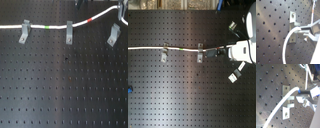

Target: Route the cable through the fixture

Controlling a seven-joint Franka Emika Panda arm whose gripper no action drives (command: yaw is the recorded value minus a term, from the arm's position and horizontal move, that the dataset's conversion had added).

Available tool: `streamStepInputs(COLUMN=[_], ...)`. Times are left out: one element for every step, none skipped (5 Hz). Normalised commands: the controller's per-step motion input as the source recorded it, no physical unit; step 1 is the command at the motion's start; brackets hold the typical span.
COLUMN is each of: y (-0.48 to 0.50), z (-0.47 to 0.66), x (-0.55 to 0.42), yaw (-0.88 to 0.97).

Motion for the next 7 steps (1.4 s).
streamStepInputs(y=[-0.005, 0.052, -0.008, -0.011, 0.003, 0.185, 0.000], z=[0.14, 0.00, -0.27, -0.05, 0.05, 0.27, 0.00], x=[-0.260, -0.143, 0.249, 0.208, -0.041, -0.221, 0.000], yaw=[0.06, 0.15, 0.05, 0.11, 0.02, 0.13, 0.00])
